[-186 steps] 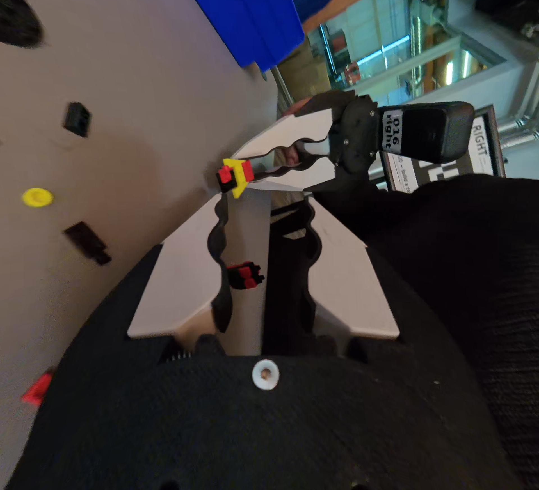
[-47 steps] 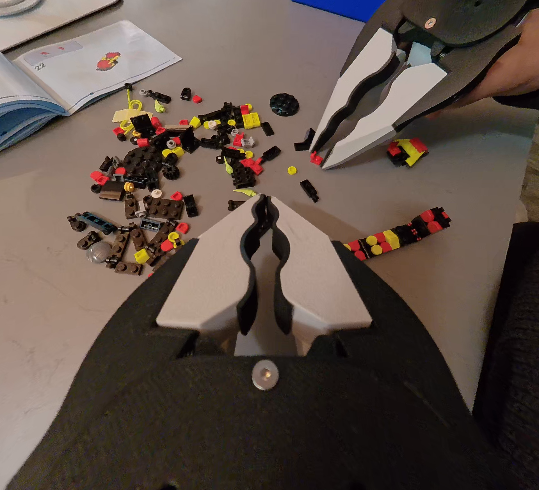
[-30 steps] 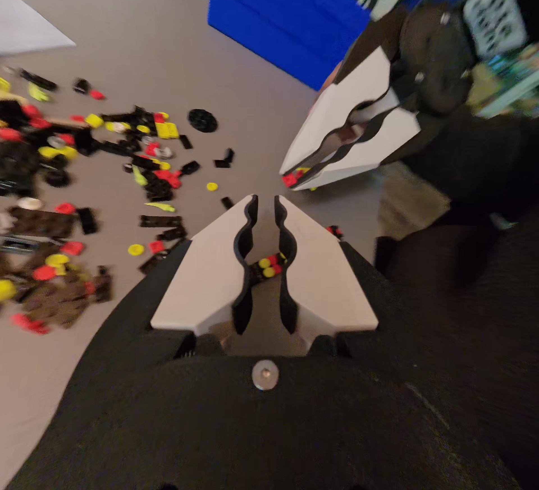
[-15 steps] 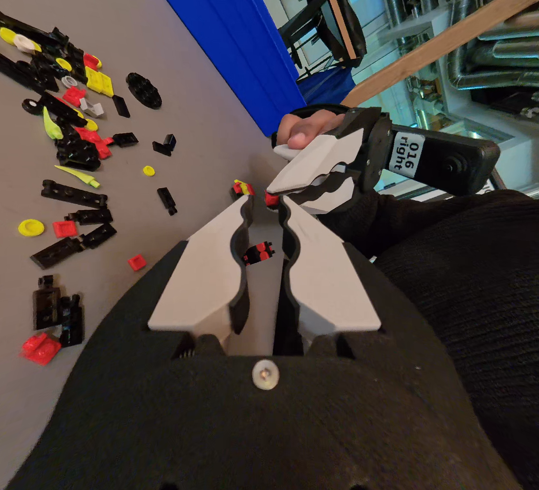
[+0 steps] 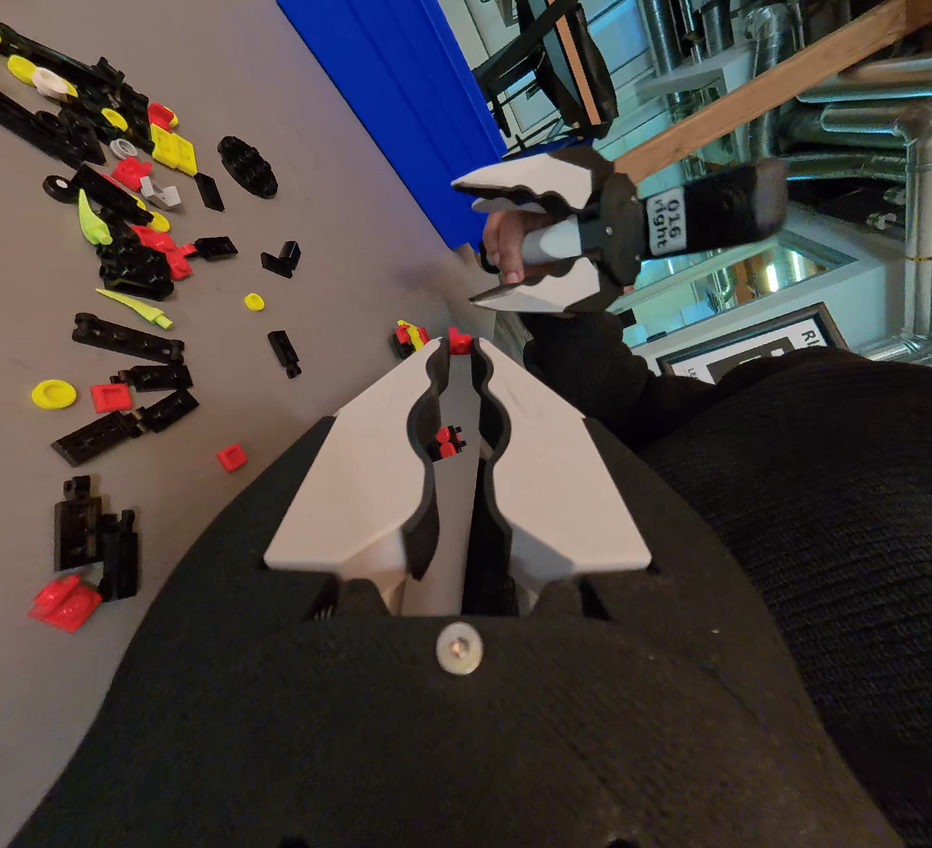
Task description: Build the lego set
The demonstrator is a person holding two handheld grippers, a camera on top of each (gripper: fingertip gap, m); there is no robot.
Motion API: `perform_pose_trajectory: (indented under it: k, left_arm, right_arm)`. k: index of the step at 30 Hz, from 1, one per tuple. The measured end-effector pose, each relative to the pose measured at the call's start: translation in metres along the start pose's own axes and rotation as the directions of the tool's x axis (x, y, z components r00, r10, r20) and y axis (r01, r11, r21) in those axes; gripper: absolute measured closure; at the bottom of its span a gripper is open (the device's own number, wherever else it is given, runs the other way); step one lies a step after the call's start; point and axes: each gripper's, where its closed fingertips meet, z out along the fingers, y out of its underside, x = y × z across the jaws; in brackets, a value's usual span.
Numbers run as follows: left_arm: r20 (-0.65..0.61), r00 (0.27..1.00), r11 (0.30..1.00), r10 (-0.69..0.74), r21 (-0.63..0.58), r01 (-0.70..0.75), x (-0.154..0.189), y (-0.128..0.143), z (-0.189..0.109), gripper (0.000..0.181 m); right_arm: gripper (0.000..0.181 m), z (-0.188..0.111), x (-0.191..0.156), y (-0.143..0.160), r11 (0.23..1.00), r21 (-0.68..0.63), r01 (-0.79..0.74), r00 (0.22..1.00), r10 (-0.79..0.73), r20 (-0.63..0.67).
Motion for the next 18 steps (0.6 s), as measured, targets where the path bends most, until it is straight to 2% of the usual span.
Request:
perform_pose_trajectory:
  k: [4,7,11,12,15,18]
  left_arm:
    - [-0.013,1.0,1.0,-0.015,-0.009,0.015,0.001,0.003,0.006,0.175]
    - [-0.024,0.999,0.999,-0.023,-0.024,0.022,0.003,0.006,0.012,0.175]
    - [-0.029,0.999,0.999,-0.025,-0.035,0.024,0.005,0.009,0.016,0.175]
    - [-0.03,0.999,0.999,-0.025,-0.035,0.024,0.006,0.009,0.017,0.175]
    - [-0.029,0.999,1.0,-0.022,-0.02,0.022,0.007,0.008,0.017,0.175]
    - [-0.041,0.999,1.0,-0.02,0.022,0.021,0.009,0.002,0.017,0.175]
  right_arm:
    - [0.129,-0.021,-0.016,0.053,0.967,-0.139,-0.212,0.97,0.226,0.093]
    - [0.129,-0.02,-0.039,0.078,0.944,-0.258,-0.204,0.958,0.248,0.148]
    - [0.13,-0.009,-0.055,0.09,0.926,-0.352,-0.139,0.96,0.214,0.183]
    - [0.132,-0.008,-0.057,0.09,0.924,-0.353,-0.146,0.956,0.224,0.19]
    - [0.156,-0.005,-0.054,0.088,0.918,-0.35,-0.183,0.951,0.256,0.173]
    - [0.156,0.001,-0.042,0.073,0.926,-0.289,-0.242,0.956,0.279,0.094]
